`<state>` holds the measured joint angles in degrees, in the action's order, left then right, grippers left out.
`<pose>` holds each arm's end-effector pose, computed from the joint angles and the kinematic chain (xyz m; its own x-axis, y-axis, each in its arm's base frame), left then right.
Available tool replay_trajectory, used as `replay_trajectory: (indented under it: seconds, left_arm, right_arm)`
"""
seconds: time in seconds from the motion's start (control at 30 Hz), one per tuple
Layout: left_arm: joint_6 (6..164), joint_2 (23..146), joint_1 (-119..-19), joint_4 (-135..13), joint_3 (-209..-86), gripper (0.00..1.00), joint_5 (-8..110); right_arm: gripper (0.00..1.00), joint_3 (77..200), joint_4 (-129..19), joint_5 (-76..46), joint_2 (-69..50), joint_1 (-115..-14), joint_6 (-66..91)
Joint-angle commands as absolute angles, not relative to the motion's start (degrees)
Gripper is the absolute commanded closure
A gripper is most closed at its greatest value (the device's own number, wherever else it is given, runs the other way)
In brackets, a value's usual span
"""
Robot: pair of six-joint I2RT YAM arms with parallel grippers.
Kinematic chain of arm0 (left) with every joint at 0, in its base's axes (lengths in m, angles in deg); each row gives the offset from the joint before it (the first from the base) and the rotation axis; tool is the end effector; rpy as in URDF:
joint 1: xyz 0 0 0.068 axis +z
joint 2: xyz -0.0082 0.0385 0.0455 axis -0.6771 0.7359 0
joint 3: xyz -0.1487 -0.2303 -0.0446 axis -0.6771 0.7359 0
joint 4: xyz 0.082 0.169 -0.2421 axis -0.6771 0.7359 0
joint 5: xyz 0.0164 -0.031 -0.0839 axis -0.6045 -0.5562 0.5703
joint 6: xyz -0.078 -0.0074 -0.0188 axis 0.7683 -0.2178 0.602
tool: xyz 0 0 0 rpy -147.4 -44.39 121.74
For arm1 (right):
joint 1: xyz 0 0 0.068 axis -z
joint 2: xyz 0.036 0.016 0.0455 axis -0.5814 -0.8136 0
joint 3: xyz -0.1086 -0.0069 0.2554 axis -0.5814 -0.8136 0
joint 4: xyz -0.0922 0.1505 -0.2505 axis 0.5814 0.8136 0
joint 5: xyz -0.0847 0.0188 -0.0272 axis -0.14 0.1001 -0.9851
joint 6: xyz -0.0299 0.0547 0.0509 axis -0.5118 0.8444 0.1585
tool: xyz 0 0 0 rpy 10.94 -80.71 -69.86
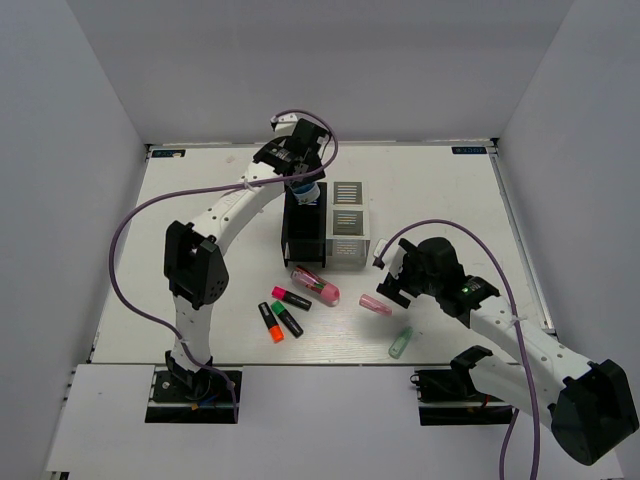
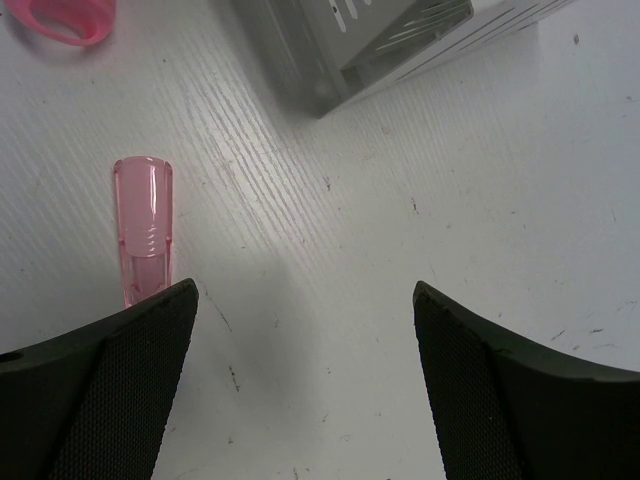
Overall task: Sort the stationery into containers
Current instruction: Pick up the stationery from the storage box, then place the stationery in the storage box.
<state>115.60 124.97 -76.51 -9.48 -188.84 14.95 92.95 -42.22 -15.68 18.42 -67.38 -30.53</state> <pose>0.4452 -0.2598 0.3008 -0.6481 -0.2816 -0.7076 -0.2522 0.9561 -0.1495 0.2221 0.1484 0.1845 -0.0461 -0.7182 -0.6943 -0.7890 0.4525 -0.4157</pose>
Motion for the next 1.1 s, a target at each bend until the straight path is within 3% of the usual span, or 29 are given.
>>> replay_trajectory:
  seconds: [0.0, 0.57, 0.73, 1.07]
  left_arm:
    - [113.6, 123.3, -76.5, -10.7, -191.7, 0.99, 11.5]
    - [111.8, 124.8, -77.6, -12.0, -190.3, 0.99, 9.3]
    - [111.3, 125.1, -77.8, -12.2, -190.4, 0.86, 9.1]
    - [110.3, 125.5, -78.0, -12.9, -190.0, 0.81, 8.3]
  right_arm:
    - [0.11, 93.2, -42.9, -14.9, 19.0, -67.1, -30.4]
    - [0.11, 93.2, -42.8, -14.6, 18.9, -67.0, -30.5]
    - [0.11, 93.2, -42.9, -14.6, 19.1, -66.9, -30.5]
    - [0.11, 93.2, -42.6, -14.4, 19.2, -66.7, -30.4]
